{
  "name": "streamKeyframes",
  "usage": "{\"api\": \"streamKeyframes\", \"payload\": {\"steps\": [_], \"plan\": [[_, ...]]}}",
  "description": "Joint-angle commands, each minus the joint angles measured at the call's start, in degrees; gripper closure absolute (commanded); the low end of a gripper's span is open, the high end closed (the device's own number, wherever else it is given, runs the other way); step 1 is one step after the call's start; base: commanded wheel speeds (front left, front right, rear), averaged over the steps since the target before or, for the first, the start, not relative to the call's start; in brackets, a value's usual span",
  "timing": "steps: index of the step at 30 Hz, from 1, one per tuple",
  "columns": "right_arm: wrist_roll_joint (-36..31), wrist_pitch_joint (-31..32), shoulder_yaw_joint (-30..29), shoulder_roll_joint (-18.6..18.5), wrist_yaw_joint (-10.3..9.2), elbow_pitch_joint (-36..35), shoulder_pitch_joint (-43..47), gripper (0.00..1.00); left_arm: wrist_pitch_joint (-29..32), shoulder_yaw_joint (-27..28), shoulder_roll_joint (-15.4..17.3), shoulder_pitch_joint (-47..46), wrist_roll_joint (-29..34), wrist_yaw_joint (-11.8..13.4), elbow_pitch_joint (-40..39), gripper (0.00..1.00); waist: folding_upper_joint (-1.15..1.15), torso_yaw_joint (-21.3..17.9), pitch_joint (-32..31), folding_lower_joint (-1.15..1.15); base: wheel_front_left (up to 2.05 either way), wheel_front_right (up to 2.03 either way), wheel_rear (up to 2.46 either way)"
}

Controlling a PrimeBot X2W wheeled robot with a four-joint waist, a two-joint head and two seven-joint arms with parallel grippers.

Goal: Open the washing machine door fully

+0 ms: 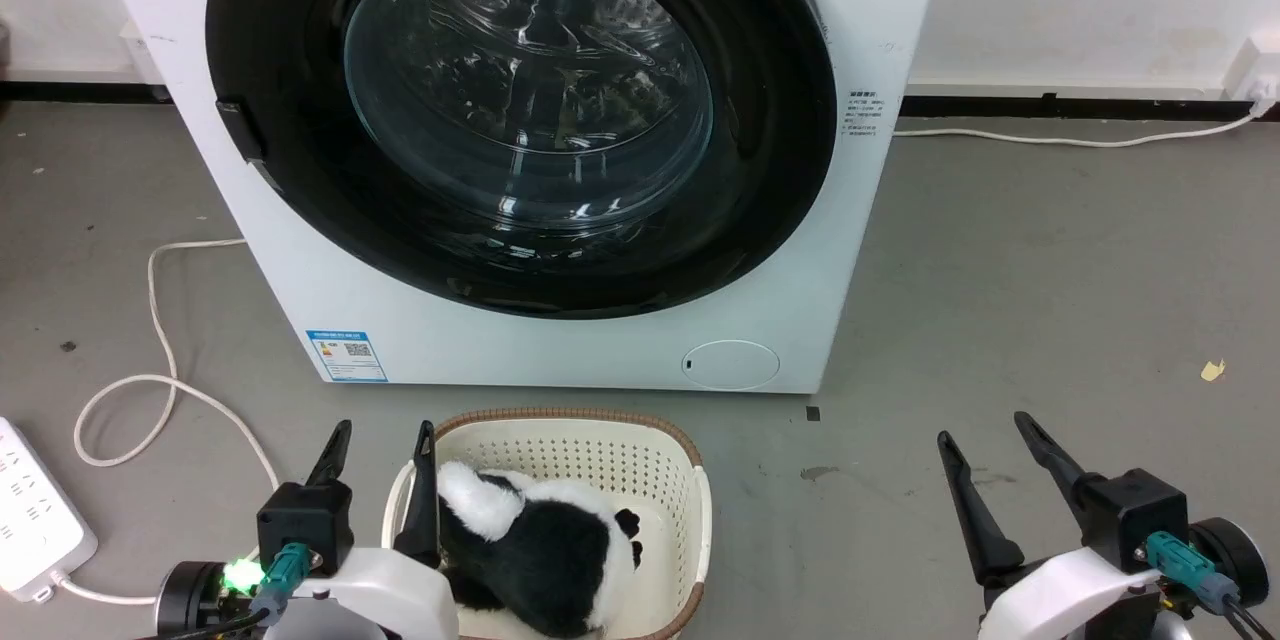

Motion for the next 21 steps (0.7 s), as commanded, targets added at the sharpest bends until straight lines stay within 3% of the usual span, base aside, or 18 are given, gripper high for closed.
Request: {"api": "streamKeyframes", "payload": {"steps": [1, 21], "plan": [[0.47, -0.54, -0.29, 0.01, 0.00, -0.02, 0.06, 0.00, -0.53, -0.28, 0.00, -0.15, -0.20, 0.24, 0.19, 0.00, 0.00, 0.00, 0.02, 0.00, 0.00, 0.00, 0.00], [2.59, -2.92, -0.56, -1.05, -0.01, -0.06, -1.49, 0.00, -2.93, -2.21, 0.02, -1.27, -1.01, 1.07, 0.56, 0.00, 0.00, 1.03, 1.99, 0.00, 0.00, 0.00, 0.00]]}}
